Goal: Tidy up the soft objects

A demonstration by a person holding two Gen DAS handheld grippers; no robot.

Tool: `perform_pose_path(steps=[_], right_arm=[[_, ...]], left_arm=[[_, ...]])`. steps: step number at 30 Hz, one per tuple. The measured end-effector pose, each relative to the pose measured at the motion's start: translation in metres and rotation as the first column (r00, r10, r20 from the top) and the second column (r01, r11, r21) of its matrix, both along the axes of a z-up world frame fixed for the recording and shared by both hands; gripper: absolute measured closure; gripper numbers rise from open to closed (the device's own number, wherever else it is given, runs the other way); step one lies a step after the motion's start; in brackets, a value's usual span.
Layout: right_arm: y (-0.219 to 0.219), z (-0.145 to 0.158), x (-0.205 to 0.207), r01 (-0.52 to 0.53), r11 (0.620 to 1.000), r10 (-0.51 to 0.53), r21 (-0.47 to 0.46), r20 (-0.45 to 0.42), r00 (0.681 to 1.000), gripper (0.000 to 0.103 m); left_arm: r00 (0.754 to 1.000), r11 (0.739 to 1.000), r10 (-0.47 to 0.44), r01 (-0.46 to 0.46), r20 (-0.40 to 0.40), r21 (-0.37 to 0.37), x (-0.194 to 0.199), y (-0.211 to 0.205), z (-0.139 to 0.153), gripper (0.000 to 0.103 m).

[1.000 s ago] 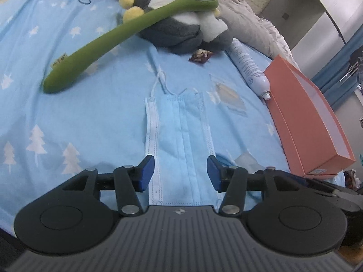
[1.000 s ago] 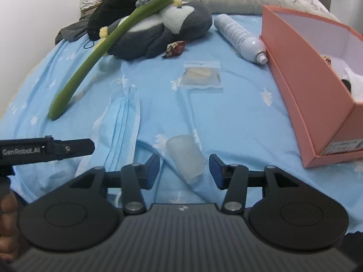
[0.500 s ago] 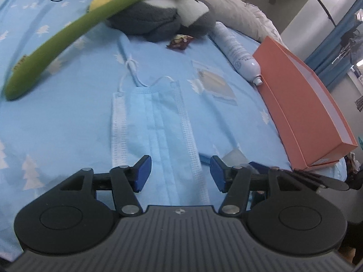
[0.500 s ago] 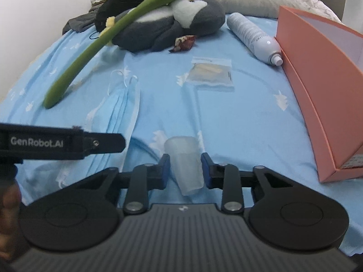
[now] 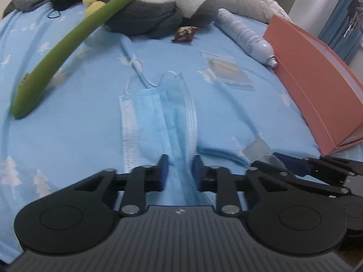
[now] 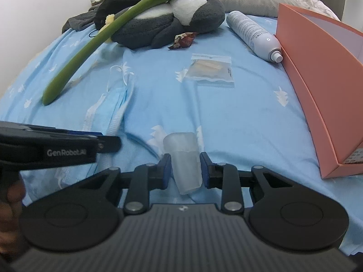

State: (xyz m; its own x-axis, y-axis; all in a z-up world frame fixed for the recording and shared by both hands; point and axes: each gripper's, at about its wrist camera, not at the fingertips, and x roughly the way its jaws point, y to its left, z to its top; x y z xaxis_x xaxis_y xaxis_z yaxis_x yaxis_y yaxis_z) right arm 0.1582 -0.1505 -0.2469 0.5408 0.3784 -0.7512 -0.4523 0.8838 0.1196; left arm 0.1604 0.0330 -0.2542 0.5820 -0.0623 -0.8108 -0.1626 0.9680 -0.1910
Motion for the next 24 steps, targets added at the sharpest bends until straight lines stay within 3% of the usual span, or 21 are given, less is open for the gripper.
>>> perform_pose_path(steps=[7,14,20,24], right_arm=[[-0.001,-0.001,0.0,0.008,1.0,-0.008,0.006,0.0,1.0,0.073],[0.001,-0.001,0.0,0.008,1.0,-0.008,-0.002,0.002,1.0,0.073],[0.006,-0.001,0.002,0.011,1.0,-0.011,-0.026,-0.004,1.0,0.072],[0.011,0.001,0.003,0.017,0.999,-0.017,-0.048,-0.012,1.0,0.072]], left_arm=[[0.996,0.997,0.081,-0.08,0.028,-0.01,-0.017,0.023,0.008,0.088],[0.993,0.991,0.122,-0.122,-0.006,-0.06,-0.028,0.046,0.002,0.085],[0.995,0.99,0.099,-0.099,-0.009,-0.096,-0.024,0.042,0.0,0.059],[0.998,0.996,0.065,-0.066,-0.02,-0.054,-0.016,0.032,0.0,0.055]])
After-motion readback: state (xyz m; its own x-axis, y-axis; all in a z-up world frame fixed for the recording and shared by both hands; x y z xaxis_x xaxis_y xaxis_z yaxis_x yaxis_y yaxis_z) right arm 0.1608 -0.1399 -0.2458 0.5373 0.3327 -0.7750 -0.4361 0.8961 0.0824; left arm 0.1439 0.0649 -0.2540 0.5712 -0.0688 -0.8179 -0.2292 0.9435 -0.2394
